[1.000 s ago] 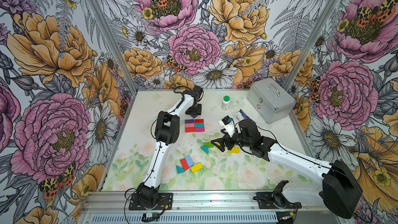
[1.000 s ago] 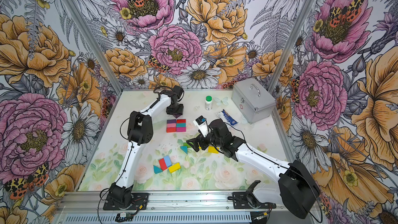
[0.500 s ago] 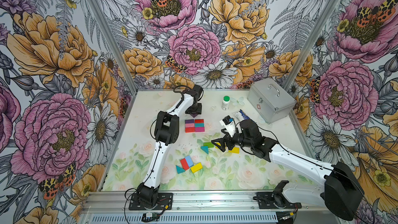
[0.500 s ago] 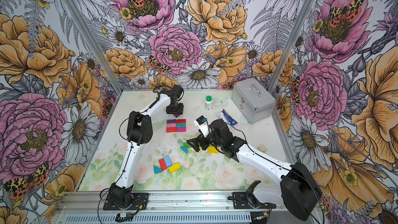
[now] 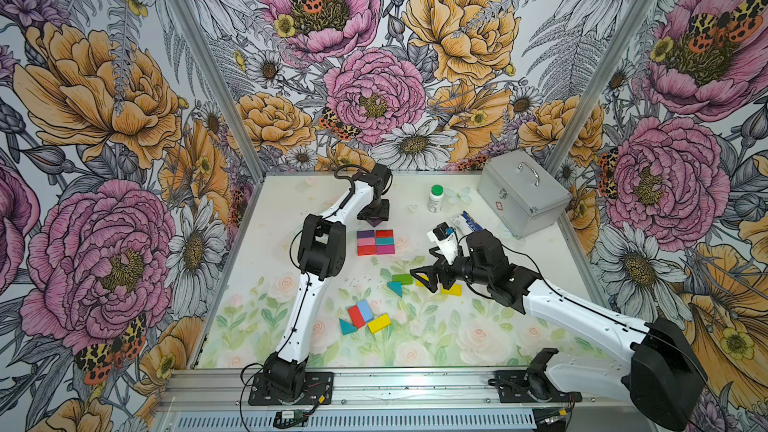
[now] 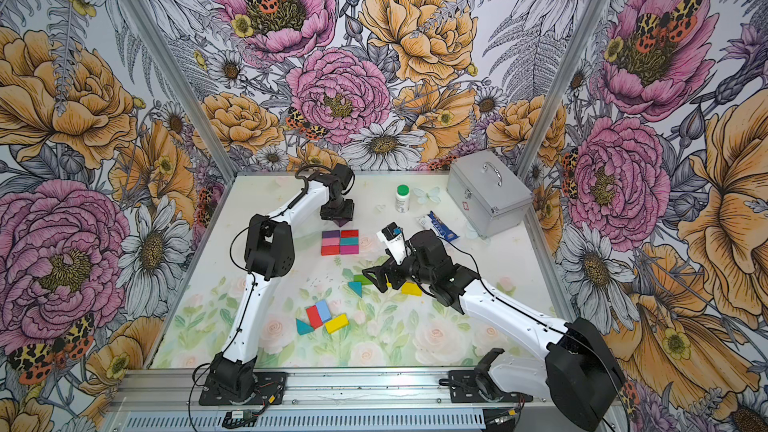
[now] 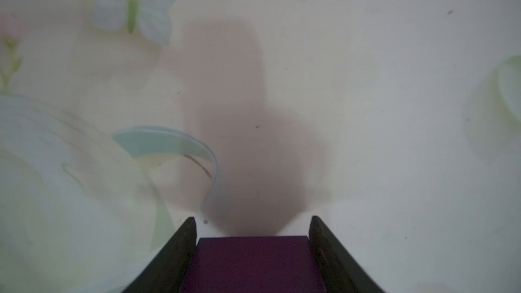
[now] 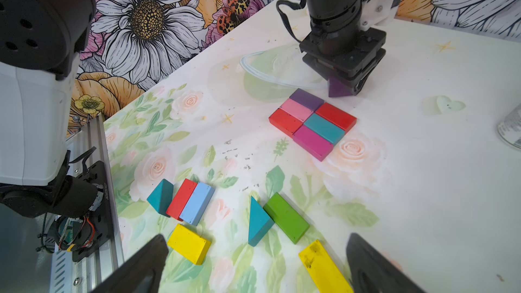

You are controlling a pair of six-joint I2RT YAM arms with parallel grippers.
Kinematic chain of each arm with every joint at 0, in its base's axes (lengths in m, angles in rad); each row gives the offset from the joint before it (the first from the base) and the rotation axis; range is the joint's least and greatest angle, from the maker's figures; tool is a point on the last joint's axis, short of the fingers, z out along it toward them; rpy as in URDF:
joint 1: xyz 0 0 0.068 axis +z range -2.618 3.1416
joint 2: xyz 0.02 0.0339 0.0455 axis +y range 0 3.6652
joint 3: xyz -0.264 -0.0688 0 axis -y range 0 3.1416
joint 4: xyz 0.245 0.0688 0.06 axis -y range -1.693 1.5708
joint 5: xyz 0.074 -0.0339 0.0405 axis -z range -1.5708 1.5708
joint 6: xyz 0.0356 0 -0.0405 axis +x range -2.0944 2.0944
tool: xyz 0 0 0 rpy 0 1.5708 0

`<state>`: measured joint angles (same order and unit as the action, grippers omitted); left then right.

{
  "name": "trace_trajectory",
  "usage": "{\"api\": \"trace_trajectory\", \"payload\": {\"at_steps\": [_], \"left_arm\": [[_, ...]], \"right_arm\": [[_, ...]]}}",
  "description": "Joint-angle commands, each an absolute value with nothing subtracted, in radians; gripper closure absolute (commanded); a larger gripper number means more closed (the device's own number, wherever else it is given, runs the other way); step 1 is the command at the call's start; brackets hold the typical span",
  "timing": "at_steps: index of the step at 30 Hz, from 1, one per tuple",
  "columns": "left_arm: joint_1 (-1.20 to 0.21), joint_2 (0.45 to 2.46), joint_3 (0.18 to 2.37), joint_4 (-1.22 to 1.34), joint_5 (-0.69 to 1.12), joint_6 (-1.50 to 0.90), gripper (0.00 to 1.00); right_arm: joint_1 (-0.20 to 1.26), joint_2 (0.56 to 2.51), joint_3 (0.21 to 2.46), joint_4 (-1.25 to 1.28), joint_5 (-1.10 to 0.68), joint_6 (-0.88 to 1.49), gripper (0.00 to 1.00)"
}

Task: Assemble a piece of candy with building blocks
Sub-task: Assemble the building block at the center of the board.

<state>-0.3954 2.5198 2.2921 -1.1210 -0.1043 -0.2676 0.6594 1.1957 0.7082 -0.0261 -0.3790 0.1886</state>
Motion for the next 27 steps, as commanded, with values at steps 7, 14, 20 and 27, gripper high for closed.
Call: {"api": "trace_trajectory", "payload": {"at_steps": [7,14,20,27], "left_arm": [[-0.403,2.478,2.264,-1.118,-0.086,-0.292,0.37],[-0.405,2.480,2.266,-1.118,-0.085,-0.296,0.37],[-0.401,2.477,2.278,-1.119,-0.073,-0.298,0.31],[-0.392,2.447,2.294,-1.120,-0.060,-0.292,0.24]], "right_arm": [[0.645,1.160,0.690,-0.031,-0.393,0.174,0.00],[0.637,1.153,0.683,-0.030,-0.397,0.173,0.00],[0.632,1.145,0.678,-0.031,-0.399,0.173,0.00],[0.626,1.135,0.677,-0.037,-0.399,0.173,0.00]]}}
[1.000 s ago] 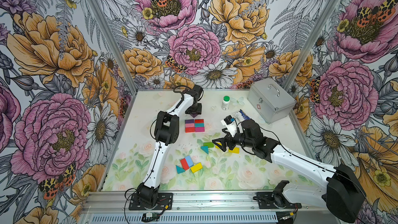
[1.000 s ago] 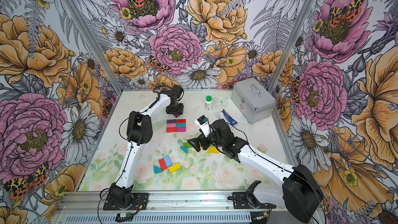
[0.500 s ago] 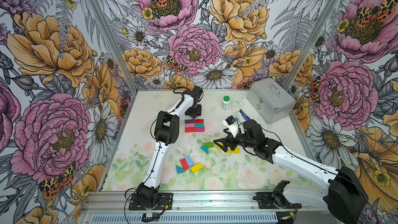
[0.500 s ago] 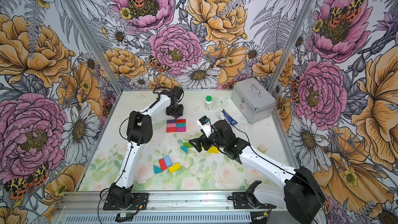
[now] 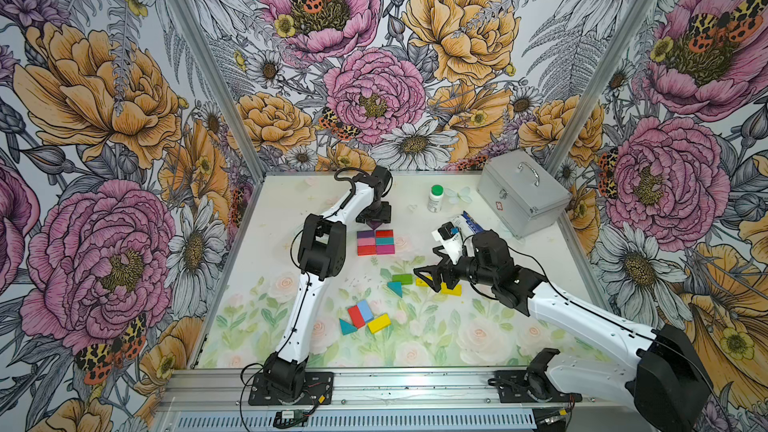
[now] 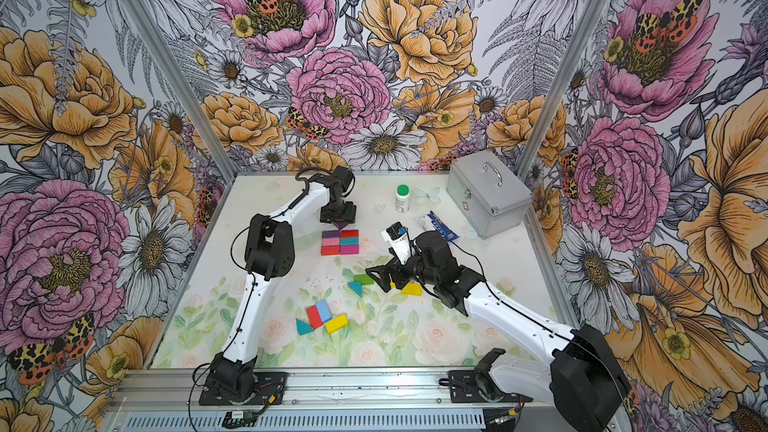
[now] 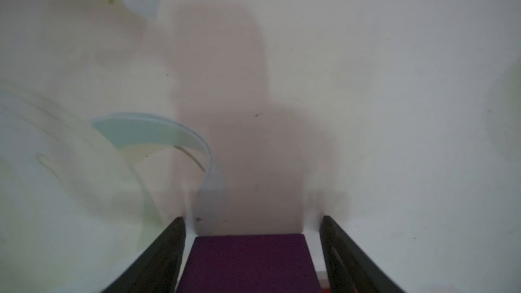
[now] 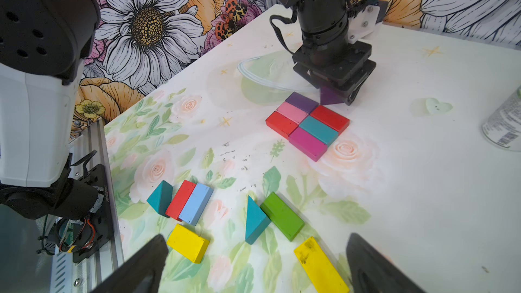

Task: Assemble a piece of candy with building blocks
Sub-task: Assemble the building block at the center of the board, then pick up the building block from the center of the board.

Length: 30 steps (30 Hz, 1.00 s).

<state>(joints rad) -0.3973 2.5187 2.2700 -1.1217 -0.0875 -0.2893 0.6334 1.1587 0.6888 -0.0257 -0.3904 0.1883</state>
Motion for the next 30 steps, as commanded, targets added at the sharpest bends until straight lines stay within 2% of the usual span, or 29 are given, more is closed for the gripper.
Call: {"api": "trace_trajectory", "payload": {"at_steps": [1,5,9,12,16,21,25,30], "left_arm": [[-0.387,2.438,2.300,-1.120,-0.050,-0.287,0.23],[-0.355,2.387,2.302,-1.130,0.035,-0.262,0.19],[-0.345,2.235,2.175,-1.129,0.011,-0.207,0.15],[-0.364,2.079,2.038,-1.130,-0.018,-0.171,0.02],[-0.391,1.845,1.775,-1.127,-0.031,-0.175,0.01],[-0.435,1.546,1.400,-1.116,-0.105,-0.241,0.01],[-0.444,1.351,1.119,-1.059,-0.035,-0.332,0.03],[-0.502,1.201,0.945,-0.993,0.030,-0.457,0.08]], "right_arm": [[0.624,1.133,0.677,-0.038,-0.396,0.173,0.00],[0.623,1.127,0.687,-0.064,-0.354,0.179,0.00],[0.618,1.100,0.689,-0.099,-0.269,0.200,0.00],[0.614,1.118,0.701,-0.149,-0.211,0.222,0.00],[0.608,1.123,0.691,-0.187,-0.163,0.274,0.00],[0.639,1.120,0.679,-0.201,-0.187,0.321,0.00],[0.695,1.155,0.701,-0.246,-0.175,0.329,0.00],[0.768,1.171,0.712,-0.246,-0.185,0.351,0.00]]}}
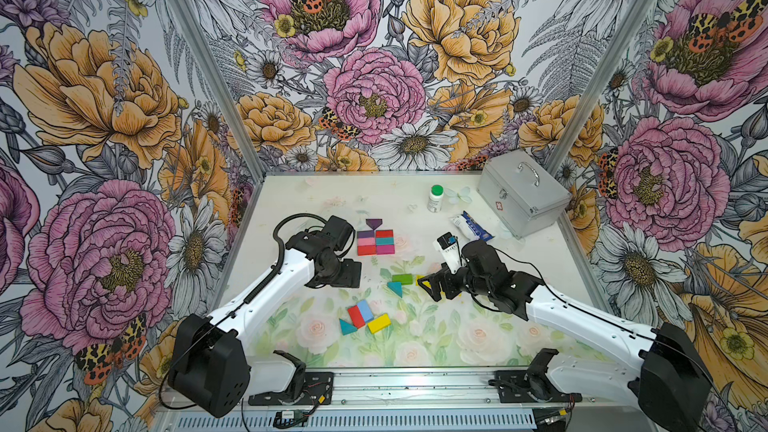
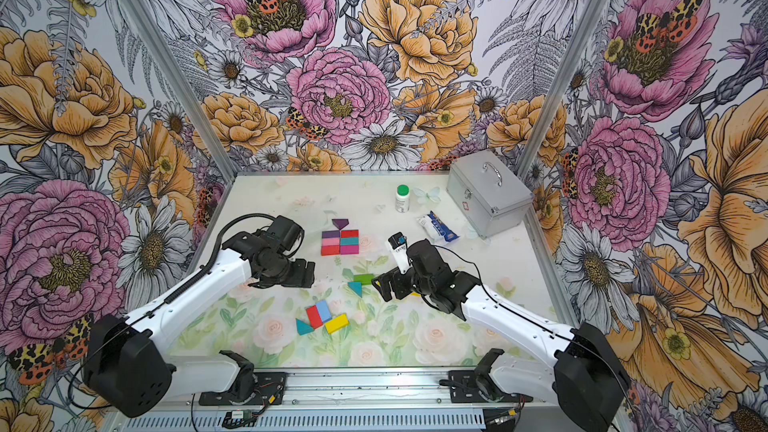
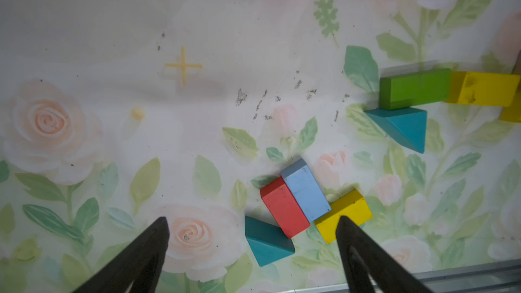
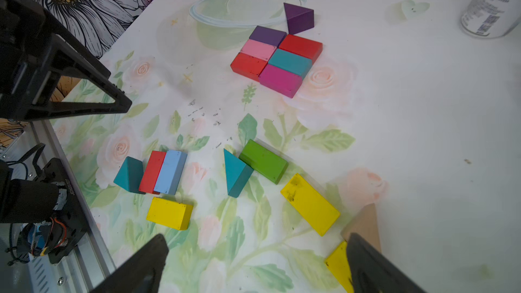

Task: Assemble a piece of candy with building blocks
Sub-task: Pick up the building block from the center of the board.

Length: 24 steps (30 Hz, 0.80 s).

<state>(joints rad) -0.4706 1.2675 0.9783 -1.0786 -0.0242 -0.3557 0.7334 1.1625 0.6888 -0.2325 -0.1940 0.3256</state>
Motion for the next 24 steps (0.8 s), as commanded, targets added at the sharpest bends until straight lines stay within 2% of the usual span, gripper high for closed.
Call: {"api": "trace_trajectory", "payload": {"at_steps": [1,9,15,24], "left_arm": [[-0.506,1.193,0.930,-0.993,0.034,-0.469,0.09],[-0.624,1.178,0.841,-1.003,-0.033,-0.674,0.11],[-0.685,1.128,0.748,-1.002,-0.063,-0.847,0.13],[-0.699,1.102,0.653,-0.972,-0.050,-0.938,0.20]], "right_arm": [[0.785,1.173,0.715,-0.245,-0.180,0.350,0.00],[0.953,1.209,0.699,-0.174,-0.140,0.315,0.00],[0.960,1.253,0.666,-0.091,-0.196,0.295,0.00],[0.961,1.319,0.671,0.020,-0.350,0.218,0.00]]}}
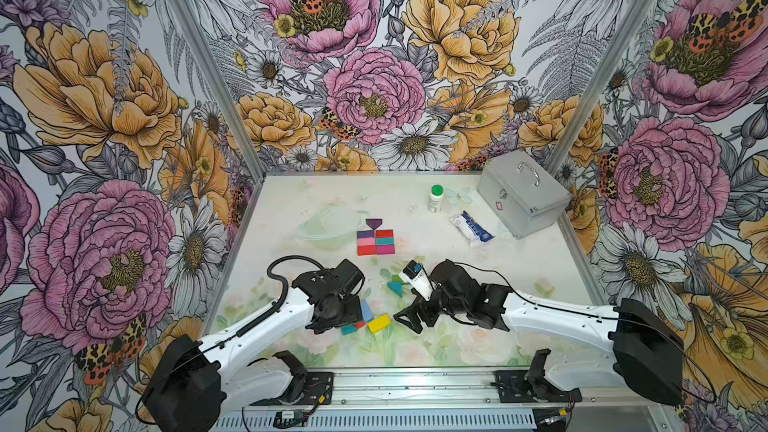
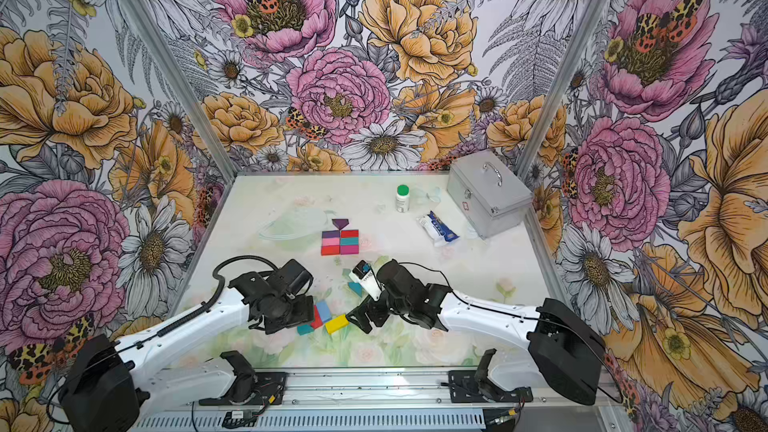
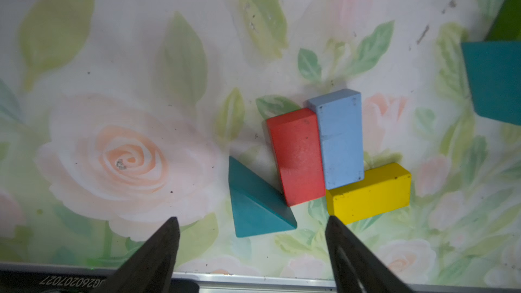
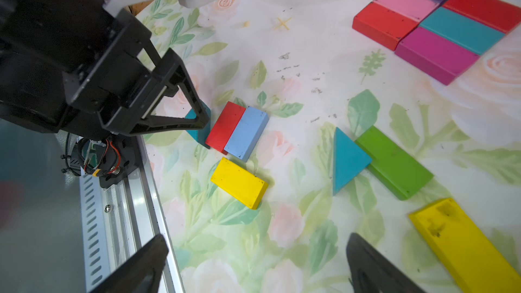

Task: Assemble a piece of candy with building blocks
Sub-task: Pick up the building block from the center of the board.

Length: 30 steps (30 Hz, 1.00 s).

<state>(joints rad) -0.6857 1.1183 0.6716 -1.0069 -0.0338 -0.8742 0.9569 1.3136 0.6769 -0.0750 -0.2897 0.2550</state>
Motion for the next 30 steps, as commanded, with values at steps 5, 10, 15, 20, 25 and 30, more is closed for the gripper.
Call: {"api": "trace_trajectory", "payload": {"at_steps": [5,10,15,20,25,30], "left_arm": [[-0.708,1.101,0.619,-0.950,-0.045,-0.970,0.27],[-0.715,1.101,0.585,-0.911,-0.029,-0.990,0.35],[-0.730,1.125,0.570,-0.877,-0.029,-1.007,0.42],[-0.753,1.136,0.566,-0.862,-0.030,-1.025,0.51],[-0.782,1.131,0.554,-0.860,-0.039,-1.050,0.51],[-0.802,1.120,0.542,-0.859,-0.058,-1.074,0.56]], "right_arm": [[0.965,1.310,0.636,0.112,-0.313,0.203,0.00],[0.964,1.325,0.656,0.110,-0.307,0.186,0.00],[0.963,1.337,0.665,0.109,-0.315,0.179,0.00],[0.962,1.336,0.664,0.107,-0.313,0.175,0.00],[0.953,1.321,0.677,0.056,-0.290,0.141,0.00],[0.899,1.257,0.680,-0.005,-0.293,0.105,0.00]]}}
